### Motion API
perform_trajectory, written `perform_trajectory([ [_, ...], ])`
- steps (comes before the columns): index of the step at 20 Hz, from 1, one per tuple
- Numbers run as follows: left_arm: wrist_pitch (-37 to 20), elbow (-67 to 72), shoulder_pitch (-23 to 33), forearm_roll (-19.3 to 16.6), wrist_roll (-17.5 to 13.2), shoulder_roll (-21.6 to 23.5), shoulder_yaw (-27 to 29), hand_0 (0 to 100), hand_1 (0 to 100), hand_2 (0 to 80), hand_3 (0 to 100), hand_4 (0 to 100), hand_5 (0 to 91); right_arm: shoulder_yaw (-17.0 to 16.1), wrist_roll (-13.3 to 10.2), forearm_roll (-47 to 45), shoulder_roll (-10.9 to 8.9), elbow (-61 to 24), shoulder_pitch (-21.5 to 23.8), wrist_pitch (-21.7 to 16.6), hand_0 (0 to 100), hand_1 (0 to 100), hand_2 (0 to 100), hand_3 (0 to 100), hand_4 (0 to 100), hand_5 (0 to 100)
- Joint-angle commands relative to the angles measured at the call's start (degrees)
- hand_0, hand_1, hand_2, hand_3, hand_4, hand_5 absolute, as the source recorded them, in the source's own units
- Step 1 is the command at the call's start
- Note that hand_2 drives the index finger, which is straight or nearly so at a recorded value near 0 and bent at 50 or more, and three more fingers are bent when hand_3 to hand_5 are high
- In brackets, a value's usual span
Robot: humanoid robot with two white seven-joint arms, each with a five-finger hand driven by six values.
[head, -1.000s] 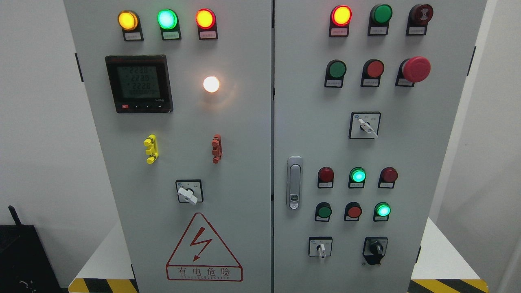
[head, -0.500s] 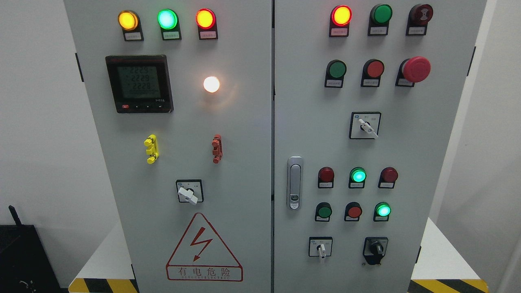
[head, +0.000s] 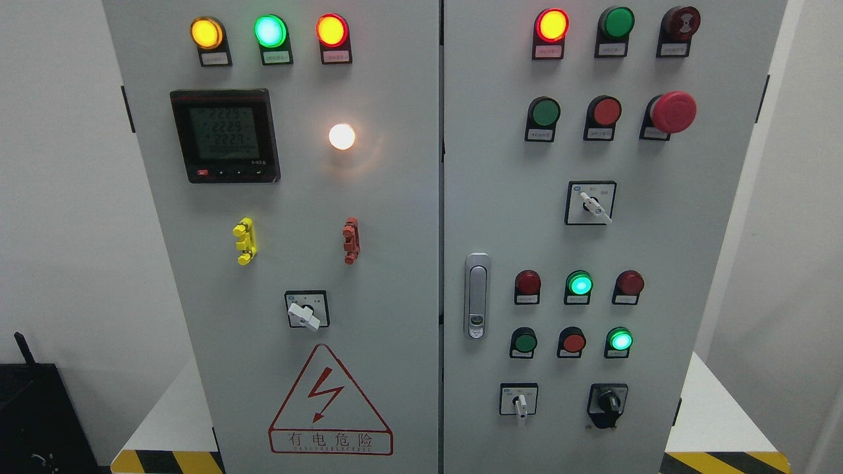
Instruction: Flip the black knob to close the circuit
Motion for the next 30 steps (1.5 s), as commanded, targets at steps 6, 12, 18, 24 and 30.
perform_trajectory([
  [6, 0.06, 0.05, 0.04, -0.1, -0.02, 0.0, 0.0, 12, 56, 0.0, 0, 0, 0.0, -2.41, 3.75, 22.66, 0.75, -19.64, -12.67, 1.51, 0, 19, 92, 100, 87, 84],
  [12, 0.06, 0.04, 0.04, -0.1, -0.02, 0.0, 0.0, 12, 56, 0.0, 0, 0, 0.0, 0.66, 3.75, 28.2, 0.75, -19.64, -12.85, 5.9, 0, 7, 94, 100, 89, 86],
  [18, 0.06, -0.04, -0.04, 0.08, -0.02, 0.0, 0.0, 12, 56, 0.0, 0, 0, 0.0, 8.39, 5.68, 35.06, 0.57, -19.55, -12.85, 14.16, 0, 0, 95, 100, 90, 86],
  [24, 0.06, 0.04, 0.04, 0.08, -0.02, 0.0, 0.0, 12, 56, 0.0, 0, 0, 0.0, 12.97, 5.95, 40.07, 0.57, -18.94, -13.02, 20.84, 0, 0, 95, 100, 90, 86],
  [30, 0.06, -0.04, 0.05, 0.08, -0.02, 0.0, 0.0, 12, 56, 0.0, 0, 0, 0.0, 12.36, 5.95, 40.61, 0.49, -14.46, -14.78, 22.95, 0, 0, 96, 100, 89, 86],
])
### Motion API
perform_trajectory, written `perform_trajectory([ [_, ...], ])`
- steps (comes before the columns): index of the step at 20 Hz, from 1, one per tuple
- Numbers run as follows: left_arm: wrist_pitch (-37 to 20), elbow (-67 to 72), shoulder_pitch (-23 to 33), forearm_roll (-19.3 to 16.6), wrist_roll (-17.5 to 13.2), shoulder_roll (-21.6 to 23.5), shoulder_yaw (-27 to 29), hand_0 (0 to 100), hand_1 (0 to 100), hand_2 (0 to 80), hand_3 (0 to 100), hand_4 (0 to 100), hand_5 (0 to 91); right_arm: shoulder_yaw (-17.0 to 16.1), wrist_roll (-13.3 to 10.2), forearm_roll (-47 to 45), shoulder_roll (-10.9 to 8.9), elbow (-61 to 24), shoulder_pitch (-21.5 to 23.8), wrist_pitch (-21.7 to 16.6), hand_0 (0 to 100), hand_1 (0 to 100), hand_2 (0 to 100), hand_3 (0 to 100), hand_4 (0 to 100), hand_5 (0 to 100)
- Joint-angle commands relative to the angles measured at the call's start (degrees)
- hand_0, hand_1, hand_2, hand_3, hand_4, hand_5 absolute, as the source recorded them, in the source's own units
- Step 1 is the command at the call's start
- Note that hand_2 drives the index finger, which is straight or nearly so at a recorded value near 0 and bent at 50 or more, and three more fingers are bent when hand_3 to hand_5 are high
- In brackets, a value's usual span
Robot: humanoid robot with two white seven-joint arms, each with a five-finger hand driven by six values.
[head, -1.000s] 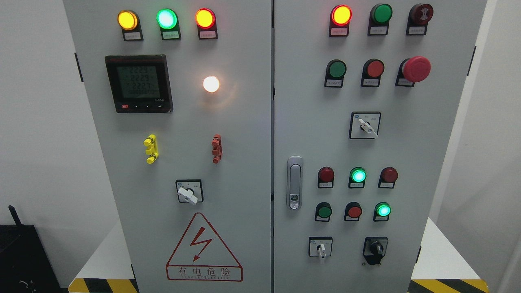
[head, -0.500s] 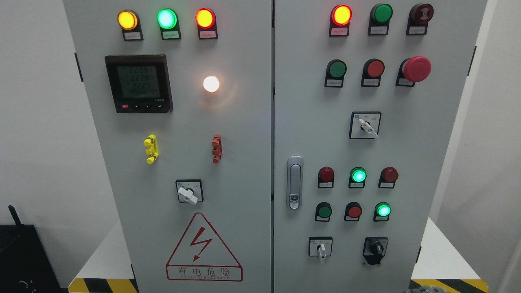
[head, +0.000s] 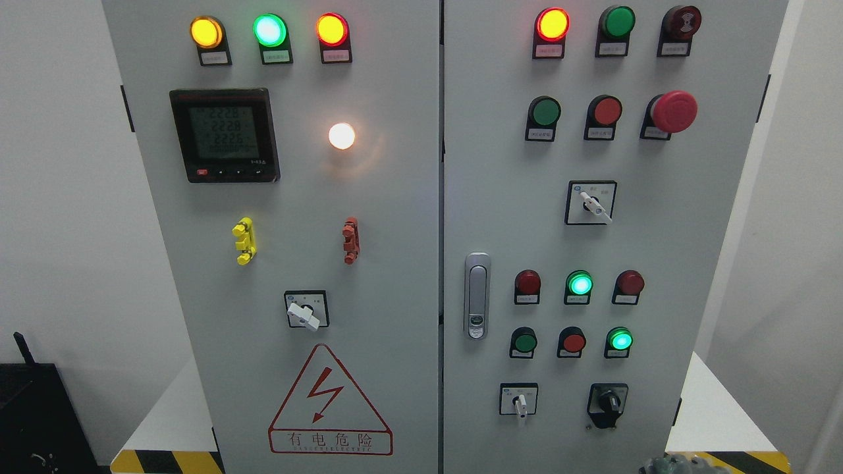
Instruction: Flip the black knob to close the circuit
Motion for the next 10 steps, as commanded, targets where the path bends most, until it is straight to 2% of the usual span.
perform_trajectory([
  [1, 0.02, 0.05, -0.04, -0.15, -0.1, 0.0, 0.0, 12, 56, 0.0, 0, 0, 0.0, 3.61, -0.02, 1.79, -0.07, 3.11, -2.53, 1.48, 0, 0, 96, 100, 89, 86],
  [5, 0.02, 0.05, 0.05, 0.03, -0.02, 0.0, 0.0, 12, 56, 0.0, 0, 0, 0.0, 1.5, -0.02, 1.79, -0.07, 6.01, -5.6, 1.48, 0, 0, 96, 100, 89, 86],
  [10, 0.02, 0.05, 0.05, 0.03, -0.02, 0.0, 0.0, 12, 56, 0.0, 0, 0, 0.0, -1.05, -0.02, 1.71, -0.24, 9.27, -7.37, 1.48, 0, 0, 96, 100, 89, 86],
])
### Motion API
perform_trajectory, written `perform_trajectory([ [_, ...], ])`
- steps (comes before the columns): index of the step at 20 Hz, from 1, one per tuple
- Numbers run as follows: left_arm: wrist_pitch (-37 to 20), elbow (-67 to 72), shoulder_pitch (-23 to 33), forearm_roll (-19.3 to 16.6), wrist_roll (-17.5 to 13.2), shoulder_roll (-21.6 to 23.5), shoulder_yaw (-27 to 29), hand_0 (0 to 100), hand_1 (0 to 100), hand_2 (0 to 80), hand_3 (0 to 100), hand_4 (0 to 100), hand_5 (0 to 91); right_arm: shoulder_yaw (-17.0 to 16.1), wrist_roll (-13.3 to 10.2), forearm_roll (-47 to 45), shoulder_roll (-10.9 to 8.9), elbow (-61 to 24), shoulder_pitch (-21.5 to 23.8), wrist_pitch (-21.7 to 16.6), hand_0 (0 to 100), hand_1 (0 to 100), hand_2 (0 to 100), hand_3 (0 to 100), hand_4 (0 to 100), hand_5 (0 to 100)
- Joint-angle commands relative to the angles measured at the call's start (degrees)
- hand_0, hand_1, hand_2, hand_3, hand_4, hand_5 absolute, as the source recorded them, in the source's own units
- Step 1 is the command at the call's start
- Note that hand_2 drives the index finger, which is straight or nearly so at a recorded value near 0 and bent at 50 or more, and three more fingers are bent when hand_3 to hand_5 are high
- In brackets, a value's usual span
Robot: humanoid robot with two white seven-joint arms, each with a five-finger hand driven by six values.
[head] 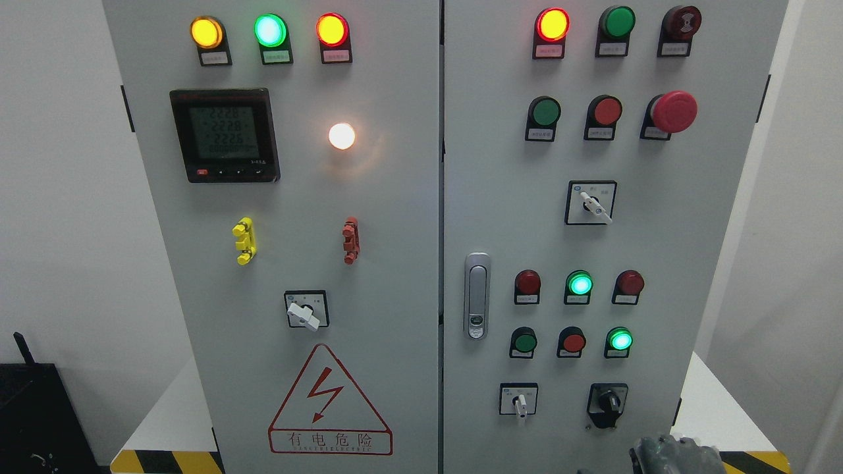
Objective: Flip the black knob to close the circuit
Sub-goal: 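Raise the right hand up toward the black rotary knob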
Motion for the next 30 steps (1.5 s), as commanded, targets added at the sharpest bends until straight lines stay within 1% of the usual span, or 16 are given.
perform_trajectory([
  [1, 0.0, 0.05, 0.06, 0.04, -0.02, 0.0, 0.0, 12, 56, 0.0, 0, 0, 0.0, -2.11, -0.02, 0.14, -0.53, 5.82, -2.57, 0.02, 0, 0, 96, 100, 90, 86],
  [3, 0.0, -0.04, -0.03, 0.04, -0.02, 0.0, 0.0, 12, 56, 0.0, 0, 0, 0.0, -2.73, -0.11, 0.05, -0.98, 6.79, -2.83, 0.02, 0, 0, 96, 100, 90, 86],
  [6, 0.0, -0.04, 0.06, 0.04, -0.02, 0.0, 0.0, 12, 56, 0.0, 0, 0, 0.0, -3.87, -0.37, 0.05, -0.98, 8.45, -3.98, 0.11, 0, 0, 96, 100, 90, 86],
  [13, 0.0, -0.04, -0.03, 0.04, -0.02, 0.0, 0.0, 12, 56, 0.0, 0, 0, 0.0, -3.79, -0.73, 0.05, -1.33, 11.62, -6.0, 2.04, 0, 0, 96, 100, 90, 86],
  [16, 0.0, 0.05, 0.06, -0.14, -0.02, 0.0, 0.0, 12, 56, 0.0, 0, 0, 0.0, -3.61, -1.34, 0.14, -1.42, 12.5, -6.7, 2.92, 0, 0, 96, 100, 90, 86],
  [21, 0.0, 0.05, -0.03, 0.04, -0.02, 0.0, 0.0, 12, 56, 0.0, 0, 0, 0.0, -3.52, -1.34, 0.14, -1.42, 14.7, -8.37, 4.41, 0, 0, 96, 100, 89, 86],
  [22, 0.0, 0.05, -0.03, 0.04, -0.02, 0.0, 0.0, 12, 56, 0.0, 0, 0, 0.0, -3.52, -1.34, 0.14, -1.68, 14.96, -8.72, 4.59, 0, 0, 96, 100, 89, 86],
  [24, 0.0, -0.04, 0.06, 0.04, -0.02, 0.0, 0.0, 12, 56, 0.0, 0, 0, 0.0, -3.43, -1.34, 0.23, -1.68, 15.4, -8.9, 4.68, 0, 0, 96, 100, 89, 86],
  [26, 0.0, 0.05, 0.06, -0.13, -0.02, 0.0, 0.0, 12, 56, 0.0, 0, 0, 0.0, -3.43, -1.95, 0.23, -1.68, 16.02, -9.25, 4.94, 0, 0, 96, 100, 89, 86],
  [30, 0.0, 0.05, 0.06, -0.14, -0.02, 0.0, 0.0, 12, 56, 0.0, 0, 0, 0.0, -3.35, -2.04, 0.14, -1.68, 16.81, -10.13, 5.82, 0, 0, 96, 100, 89, 86],
])
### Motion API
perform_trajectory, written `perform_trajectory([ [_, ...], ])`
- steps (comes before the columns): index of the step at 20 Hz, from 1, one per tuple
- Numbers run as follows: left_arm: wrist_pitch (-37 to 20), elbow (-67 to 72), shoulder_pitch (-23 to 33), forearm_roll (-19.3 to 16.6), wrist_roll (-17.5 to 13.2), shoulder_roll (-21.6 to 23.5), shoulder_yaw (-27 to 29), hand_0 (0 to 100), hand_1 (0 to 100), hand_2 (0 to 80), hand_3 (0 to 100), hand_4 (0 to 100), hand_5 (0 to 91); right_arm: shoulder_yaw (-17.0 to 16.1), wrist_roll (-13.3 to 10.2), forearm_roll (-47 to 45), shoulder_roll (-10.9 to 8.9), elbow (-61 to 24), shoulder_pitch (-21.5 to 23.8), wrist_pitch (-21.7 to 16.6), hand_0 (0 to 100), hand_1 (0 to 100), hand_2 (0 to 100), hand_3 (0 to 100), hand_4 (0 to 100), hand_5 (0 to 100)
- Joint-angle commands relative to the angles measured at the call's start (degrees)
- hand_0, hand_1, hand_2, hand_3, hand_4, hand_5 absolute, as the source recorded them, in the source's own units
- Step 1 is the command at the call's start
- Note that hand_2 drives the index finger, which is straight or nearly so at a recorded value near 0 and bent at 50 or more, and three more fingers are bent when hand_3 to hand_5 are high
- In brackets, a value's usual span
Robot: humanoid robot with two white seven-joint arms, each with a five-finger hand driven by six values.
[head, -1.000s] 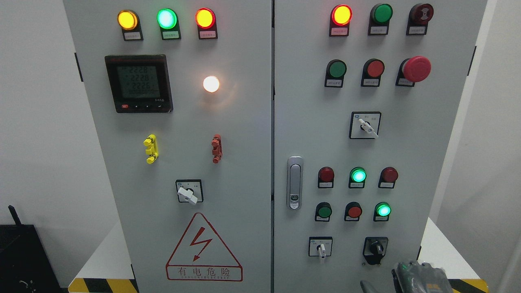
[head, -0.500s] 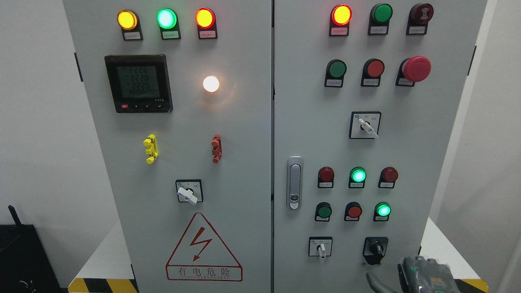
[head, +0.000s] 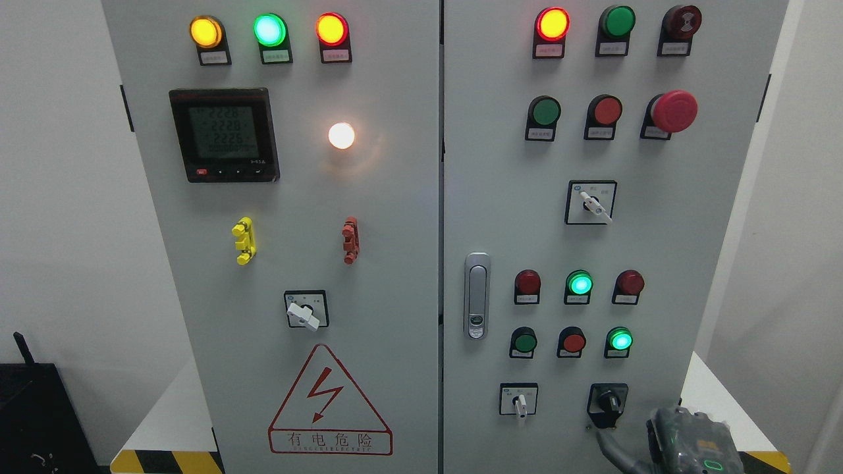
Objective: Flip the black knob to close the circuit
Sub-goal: 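Raise the right hand up toward the black rotary knob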
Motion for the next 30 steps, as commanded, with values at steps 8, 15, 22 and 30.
perform_trajectory([
  [8, -0.01, 0.04, -0.03, 0.1, -0.03, 0.0, 0.0, 12, 56, 0.0, 0, 0, 0.0, -0.01, -0.11, -0.04, -0.28, 3.59, -2.18, 1.28, 0, 0, 96, 100, 90, 86],
  [15, -0.01, -0.04, 0.06, -0.08, -0.03, 0.0, 0.0, 12, 56, 0.0, 0, 0, 0.0, -0.18, -0.11, -0.21, -0.2, 2.97, -2.27, 1.28, 0, 0, 96, 100, 90, 86],
  [22, -0.01, -0.04, -0.03, -0.08, -0.03, 0.0, 0.0, 12, 56, 0.0, 0, 0, 0.0, -0.01, -0.11, -0.48, 0.07, 2.01, -2.36, 2.07, 0, 0, 96, 100, 90, 86],
  [30, -0.01, -0.04, 0.06, 0.1, -0.03, 0.0, 0.0, 12, 56, 0.0, 0, 0, 0.0, 0.08, -0.11, -0.83, 0.33, 1.65, -2.36, 3.74, 0, 0, 96, 100, 90, 86],
])
